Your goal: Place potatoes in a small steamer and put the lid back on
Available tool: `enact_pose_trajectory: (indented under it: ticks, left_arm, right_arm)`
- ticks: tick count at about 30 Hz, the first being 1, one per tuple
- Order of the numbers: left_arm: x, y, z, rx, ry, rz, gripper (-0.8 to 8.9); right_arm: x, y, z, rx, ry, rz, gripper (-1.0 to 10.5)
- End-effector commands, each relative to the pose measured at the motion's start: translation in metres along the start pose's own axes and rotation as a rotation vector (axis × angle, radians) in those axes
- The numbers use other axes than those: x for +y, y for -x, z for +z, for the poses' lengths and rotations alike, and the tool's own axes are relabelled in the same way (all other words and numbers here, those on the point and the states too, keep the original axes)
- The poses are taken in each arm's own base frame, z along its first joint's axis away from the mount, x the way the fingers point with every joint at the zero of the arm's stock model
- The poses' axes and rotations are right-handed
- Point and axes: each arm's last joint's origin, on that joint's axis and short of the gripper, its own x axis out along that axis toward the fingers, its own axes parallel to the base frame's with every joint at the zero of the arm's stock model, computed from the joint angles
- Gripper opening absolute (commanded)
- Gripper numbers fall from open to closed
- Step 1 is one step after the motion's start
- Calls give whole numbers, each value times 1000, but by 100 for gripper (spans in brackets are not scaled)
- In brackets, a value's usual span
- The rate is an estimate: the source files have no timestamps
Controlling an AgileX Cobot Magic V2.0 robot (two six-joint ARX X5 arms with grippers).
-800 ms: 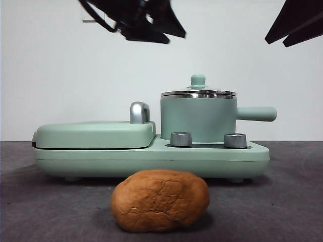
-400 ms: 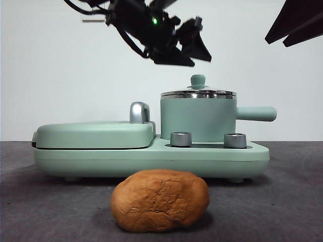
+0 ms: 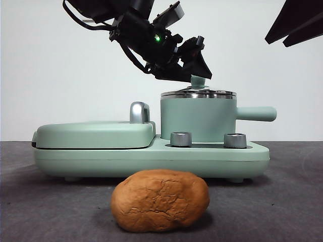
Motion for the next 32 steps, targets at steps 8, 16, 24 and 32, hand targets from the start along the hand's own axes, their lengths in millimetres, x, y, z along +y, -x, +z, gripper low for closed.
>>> enact_pose_trajectory:
  ticks: [8,16,24,32]
  left_arm:
    - [4,-9,-4,2,-28,22,269]
    - [5,-9,-4,3,-36,32,6]
    - [5,-9,-3,4,-66,39,6]
    - [5,-5,9,-79,-110,54,6]
  right_arm:
    - [-1,0,6,-18,-7,-3,324]
    - [-1,0,6,-18,-8,-2,324]
    - [-1,0,6,-18,-8,-2,324]
    - [-1,0,6,-17,-8,-2,324]
